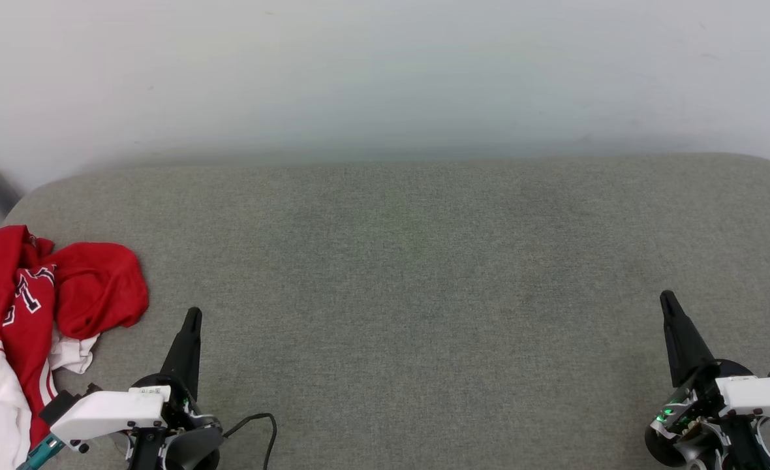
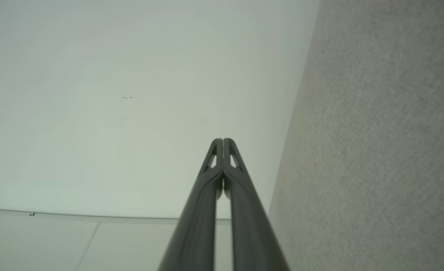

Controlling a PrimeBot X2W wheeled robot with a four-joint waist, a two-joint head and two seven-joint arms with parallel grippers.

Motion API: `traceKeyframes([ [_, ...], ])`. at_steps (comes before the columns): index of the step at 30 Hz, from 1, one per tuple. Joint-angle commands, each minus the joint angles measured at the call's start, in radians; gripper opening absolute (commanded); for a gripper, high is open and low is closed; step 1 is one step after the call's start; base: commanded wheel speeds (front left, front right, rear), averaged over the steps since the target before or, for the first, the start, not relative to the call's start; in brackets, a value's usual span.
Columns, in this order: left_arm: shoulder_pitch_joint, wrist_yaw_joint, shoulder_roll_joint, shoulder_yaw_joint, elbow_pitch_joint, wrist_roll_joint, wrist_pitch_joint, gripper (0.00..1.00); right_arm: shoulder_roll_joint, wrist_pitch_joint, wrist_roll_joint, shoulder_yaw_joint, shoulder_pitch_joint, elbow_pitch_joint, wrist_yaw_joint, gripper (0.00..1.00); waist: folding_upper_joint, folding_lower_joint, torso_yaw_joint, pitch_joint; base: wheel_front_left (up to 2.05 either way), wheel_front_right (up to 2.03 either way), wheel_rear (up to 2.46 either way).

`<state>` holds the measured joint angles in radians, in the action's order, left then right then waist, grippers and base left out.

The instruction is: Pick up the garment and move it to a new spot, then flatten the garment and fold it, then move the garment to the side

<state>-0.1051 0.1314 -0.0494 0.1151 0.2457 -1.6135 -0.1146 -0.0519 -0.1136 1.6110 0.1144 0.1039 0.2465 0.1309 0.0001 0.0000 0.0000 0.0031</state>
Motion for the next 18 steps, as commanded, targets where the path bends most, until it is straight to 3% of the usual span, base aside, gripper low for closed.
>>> traceKeyframes([
  [1, -0.008, 0.002, 0.001, 0.002, 0.000, 0.002, -0.002, 0.00, 0.004, 0.000, 0.004, -0.001, 0.011, 0.001, 0.000, 0.00, -0.0001, 0.0000, 0.000, 0.000, 0.00, 0.00, 0.00],
  [18, -0.008, 0.002, 0.001, 0.002, 0.000, 0.001, -0.002, 0.00, 0.004, 0.000, 0.004, -0.001, 0.011, 0.001, 0.000, 0.00, -0.0001, 0.0000, 0.000, 0.000, 0.00, 0.00, 0.00],
])
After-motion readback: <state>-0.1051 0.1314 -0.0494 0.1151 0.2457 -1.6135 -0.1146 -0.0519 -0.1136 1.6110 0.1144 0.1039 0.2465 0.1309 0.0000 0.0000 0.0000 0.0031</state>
